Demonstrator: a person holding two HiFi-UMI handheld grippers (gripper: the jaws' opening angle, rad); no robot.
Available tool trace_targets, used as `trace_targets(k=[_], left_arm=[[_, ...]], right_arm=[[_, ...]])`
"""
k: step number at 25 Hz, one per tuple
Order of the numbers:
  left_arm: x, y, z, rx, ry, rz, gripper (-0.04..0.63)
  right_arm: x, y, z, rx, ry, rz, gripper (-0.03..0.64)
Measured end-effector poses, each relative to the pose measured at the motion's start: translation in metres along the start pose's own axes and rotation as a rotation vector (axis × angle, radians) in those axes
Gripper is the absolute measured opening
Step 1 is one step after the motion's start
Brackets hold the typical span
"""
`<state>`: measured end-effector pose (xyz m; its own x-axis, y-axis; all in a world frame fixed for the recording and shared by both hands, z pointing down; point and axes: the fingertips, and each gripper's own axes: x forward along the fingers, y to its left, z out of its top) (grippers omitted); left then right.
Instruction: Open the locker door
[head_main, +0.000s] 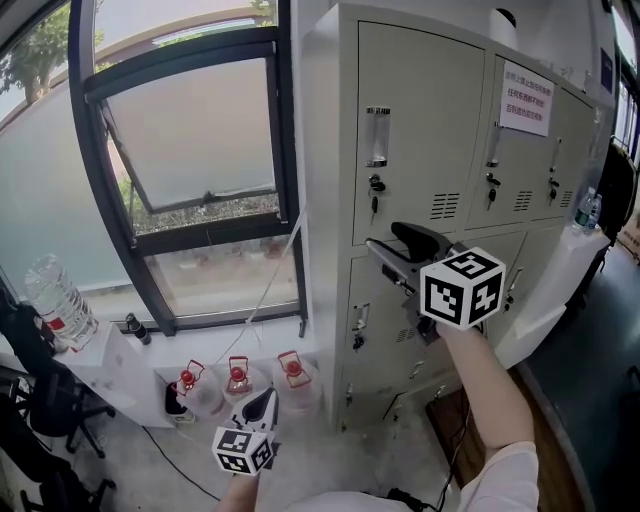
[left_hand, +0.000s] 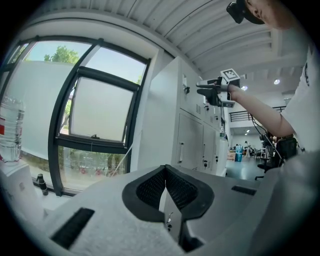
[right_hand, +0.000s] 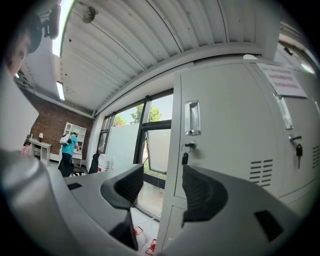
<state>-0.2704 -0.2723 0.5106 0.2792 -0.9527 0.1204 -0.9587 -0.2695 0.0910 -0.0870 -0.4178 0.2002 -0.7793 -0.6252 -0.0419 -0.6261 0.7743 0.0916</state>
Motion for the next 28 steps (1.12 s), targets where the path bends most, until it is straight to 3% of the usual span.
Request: trace_targets(k=[15,20,28], left_arm=[[-0.006,0.009,-0.002,-0.007,0.001,0.0,0.005],[-0.012,0.014,-0.001,-0.02,-0.012,0.024,0.005],[-0.021,0.022,-0.005,-0.029,-0.009,0.05,0.005]], right_arm=[[0.057,-0.036,0.105,-0.071,-0.001,-0.07,0.215],[0.074,-0.051,0.111,-0.034,0.002,-0.098,0.215],[0.089,-0.051,0.104,0.026,0.011,-0.055,0.215]])
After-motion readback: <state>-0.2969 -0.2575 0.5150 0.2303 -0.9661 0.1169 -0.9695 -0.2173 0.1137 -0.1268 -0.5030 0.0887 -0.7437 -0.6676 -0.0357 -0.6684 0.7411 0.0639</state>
